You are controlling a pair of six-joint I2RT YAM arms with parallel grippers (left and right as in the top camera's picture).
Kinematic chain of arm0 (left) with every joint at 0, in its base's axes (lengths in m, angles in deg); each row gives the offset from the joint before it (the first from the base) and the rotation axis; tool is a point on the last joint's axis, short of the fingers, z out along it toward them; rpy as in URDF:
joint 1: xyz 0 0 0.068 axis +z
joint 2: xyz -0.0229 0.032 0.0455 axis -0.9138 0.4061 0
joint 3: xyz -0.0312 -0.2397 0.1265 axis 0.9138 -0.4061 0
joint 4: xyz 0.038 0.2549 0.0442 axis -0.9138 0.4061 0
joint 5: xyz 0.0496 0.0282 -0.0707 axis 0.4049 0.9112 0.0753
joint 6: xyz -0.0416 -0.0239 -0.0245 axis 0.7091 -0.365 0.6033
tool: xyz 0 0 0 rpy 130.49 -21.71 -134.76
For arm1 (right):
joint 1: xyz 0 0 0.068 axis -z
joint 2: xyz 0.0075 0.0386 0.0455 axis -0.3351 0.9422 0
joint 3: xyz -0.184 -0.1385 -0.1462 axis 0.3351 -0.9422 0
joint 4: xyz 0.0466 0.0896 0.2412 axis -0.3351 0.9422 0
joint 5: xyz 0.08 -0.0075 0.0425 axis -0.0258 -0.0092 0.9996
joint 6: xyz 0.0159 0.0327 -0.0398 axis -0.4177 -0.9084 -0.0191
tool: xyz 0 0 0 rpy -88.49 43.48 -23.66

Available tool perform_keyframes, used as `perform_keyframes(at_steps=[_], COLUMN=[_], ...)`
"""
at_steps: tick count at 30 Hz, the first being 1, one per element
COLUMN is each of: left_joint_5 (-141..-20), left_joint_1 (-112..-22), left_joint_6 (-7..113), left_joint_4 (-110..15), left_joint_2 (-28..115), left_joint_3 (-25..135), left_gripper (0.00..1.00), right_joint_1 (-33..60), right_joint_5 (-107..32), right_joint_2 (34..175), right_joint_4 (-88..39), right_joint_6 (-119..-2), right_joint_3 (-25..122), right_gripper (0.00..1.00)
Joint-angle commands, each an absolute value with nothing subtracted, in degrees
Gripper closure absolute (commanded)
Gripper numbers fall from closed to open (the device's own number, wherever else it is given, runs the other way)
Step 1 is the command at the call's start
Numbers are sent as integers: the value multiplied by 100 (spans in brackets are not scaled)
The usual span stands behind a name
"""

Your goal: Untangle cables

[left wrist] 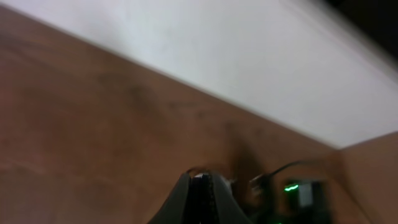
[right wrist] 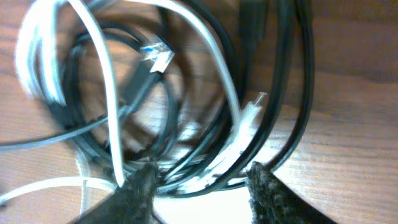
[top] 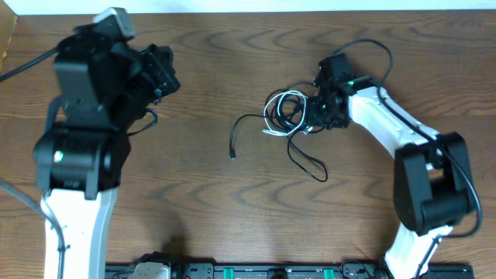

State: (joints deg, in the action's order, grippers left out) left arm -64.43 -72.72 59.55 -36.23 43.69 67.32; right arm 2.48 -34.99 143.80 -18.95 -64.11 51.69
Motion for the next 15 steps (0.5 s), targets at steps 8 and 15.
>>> perform_keyframes(at_steps=[8, 15], left_joint_5=[-6200, -6058], left_joint_1=[-7252, -7252], left_joint_6=[5168, 5168], left_joint_4=[-3013, -2976], left_joint_2=[4942, 5047], left_joint_3=[6743, 6743], left_gripper=[92, 93], right_joint_1=[29, -288], right_joint_5=[-2968, -2964], right_joint_2=[13510, 13971], right_joint_4=[-1958, -2015], right_joint_6=[-6013, -6087], right_joint_3=[5410, 5410], right_gripper=[38, 40])
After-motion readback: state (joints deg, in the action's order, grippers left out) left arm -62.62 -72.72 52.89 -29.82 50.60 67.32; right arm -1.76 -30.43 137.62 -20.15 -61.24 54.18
